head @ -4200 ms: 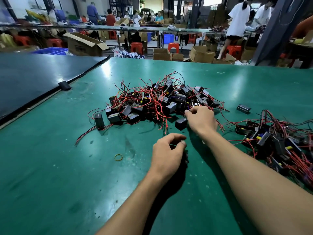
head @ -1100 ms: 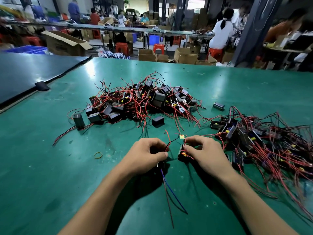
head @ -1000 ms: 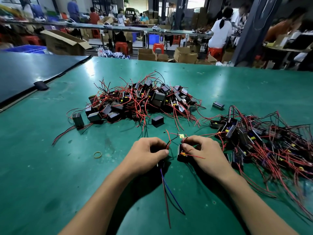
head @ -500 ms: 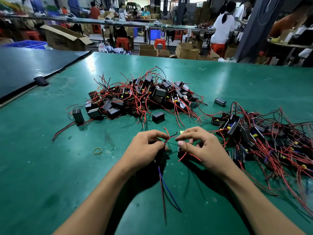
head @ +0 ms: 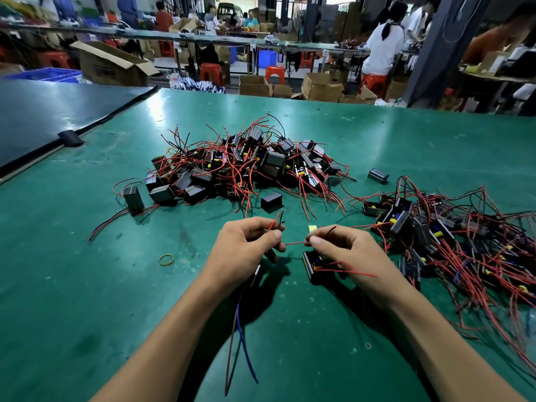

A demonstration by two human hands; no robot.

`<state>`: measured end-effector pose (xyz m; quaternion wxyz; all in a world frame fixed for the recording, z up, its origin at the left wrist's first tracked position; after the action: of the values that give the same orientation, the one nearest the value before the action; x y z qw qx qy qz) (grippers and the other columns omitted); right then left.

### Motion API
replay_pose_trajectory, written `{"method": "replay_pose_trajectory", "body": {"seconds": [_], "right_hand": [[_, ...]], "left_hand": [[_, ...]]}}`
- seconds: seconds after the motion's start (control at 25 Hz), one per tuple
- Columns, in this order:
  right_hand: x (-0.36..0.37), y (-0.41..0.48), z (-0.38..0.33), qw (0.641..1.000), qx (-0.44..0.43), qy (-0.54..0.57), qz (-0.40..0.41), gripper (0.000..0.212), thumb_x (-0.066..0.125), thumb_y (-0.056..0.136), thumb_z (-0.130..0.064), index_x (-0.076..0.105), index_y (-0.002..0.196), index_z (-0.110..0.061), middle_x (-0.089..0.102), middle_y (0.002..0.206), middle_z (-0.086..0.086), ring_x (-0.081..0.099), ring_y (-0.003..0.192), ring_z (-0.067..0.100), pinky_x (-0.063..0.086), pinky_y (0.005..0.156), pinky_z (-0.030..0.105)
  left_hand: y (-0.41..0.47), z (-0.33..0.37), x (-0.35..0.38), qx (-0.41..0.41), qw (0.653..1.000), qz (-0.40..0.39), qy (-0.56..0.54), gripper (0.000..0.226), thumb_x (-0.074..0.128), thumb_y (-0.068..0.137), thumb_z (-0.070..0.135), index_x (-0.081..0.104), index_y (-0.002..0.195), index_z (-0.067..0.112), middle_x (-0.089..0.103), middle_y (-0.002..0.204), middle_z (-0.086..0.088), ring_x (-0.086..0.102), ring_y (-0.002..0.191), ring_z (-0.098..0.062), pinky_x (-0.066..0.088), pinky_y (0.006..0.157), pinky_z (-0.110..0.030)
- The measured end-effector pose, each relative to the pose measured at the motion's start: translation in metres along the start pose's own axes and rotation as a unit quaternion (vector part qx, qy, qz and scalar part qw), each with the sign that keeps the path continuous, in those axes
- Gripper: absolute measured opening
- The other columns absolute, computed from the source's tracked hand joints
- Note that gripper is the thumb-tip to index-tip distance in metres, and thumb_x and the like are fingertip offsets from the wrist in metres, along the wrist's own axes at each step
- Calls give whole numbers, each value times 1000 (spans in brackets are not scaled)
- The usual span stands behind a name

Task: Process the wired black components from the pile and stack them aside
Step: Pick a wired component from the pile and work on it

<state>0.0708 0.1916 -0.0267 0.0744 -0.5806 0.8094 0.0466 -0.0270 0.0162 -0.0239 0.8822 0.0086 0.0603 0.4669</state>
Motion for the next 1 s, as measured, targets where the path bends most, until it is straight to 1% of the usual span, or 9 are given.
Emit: {"method": "replay_pose_trajectory", "body": {"seconds": [0.16,0.28,0.44,0.52,0.6,0.68,0.8,0.88,1.0], "right_hand": [[2,-1,-1,1000,3,30,-7,18,70,88,0,72,103,-11,76,91,10,72,84,13,58,77,23],[0,1,-3,997,18,79,-15,29,68,88,1,70,112,-15,72,89,2,66,78,9,51,69,16],[-2,1,-3,986,72,127,-77,54,68,77,-41,66,124,-17,70,99,1,51,78,10,38,71,26],[-4,0,-3,967,104,196,-129,81,68,71,-66,62,131,-14,69,107,7,51,78,12,37,75,31],[-8,1,-3,956,133,226,-130,100,55,65,-87,65,129,-11,69,104,11,52,73,12,36,71,31],[-11,4,0,971,132,180,-83,89,50,72,-84,71,121,-12,67,89,5,49,65,10,33,62,27],[-11,5,4,985,104,137,-25,44,68,78,-46,78,105,-13,59,81,1,49,63,8,37,56,18],[-9,3,5,978,109,177,-10,30,74,76,-30,80,98,-11,60,75,4,47,54,9,38,48,13],[-2,0,4,980,92,174,-22,27,73,75,-30,77,93,-10,61,67,6,46,45,12,35,41,16]], "left_hand": [[-1,1,-1,-30,999,-6,-29,16,59,94,3,71,104,10,71,71,-12,61,56,-24,53,55,-26],[1,0,1,-17,999,28,19,21,59,95,9,72,111,13,75,80,-5,64,63,-18,55,66,-32],[0,4,-2,79,978,113,154,21,66,92,16,73,111,21,69,84,2,60,73,-17,49,70,-31],[-1,6,-2,113,972,131,157,22,69,89,14,74,109,20,64,87,-6,56,74,-20,46,68,-32],[-3,9,-3,132,967,152,159,22,72,86,14,74,107,21,59,87,-5,52,71,-17,44,66,-30],[-4,11,-4,143,959,172,173,21,74,85,16,75,106,21,61,86,1,50,70,-13,42,65,-24],[-7,14,-3,144,964,170,145,18,75,84,17,76,102,19,71,86,9,54,65,0,42,65,-16],[-8,15,2,130,973,140,130,16,74,85,18,76,101,19,73,81,10,56,60,4,43,61,-15],[-9,15,9,113,983,87,117,14,70,89,18,73,103,19,74,73,5,64,64,-24,50,61,-39]]}}
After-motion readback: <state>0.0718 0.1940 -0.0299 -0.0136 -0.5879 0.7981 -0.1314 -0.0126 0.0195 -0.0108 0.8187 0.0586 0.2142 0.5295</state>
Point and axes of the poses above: each hand's wrist, its own y-axis towards the middle knuckle, its own x-axis out of the palm, z = x × y, the point moved 3 cm from there along y, towards the middle knuckle
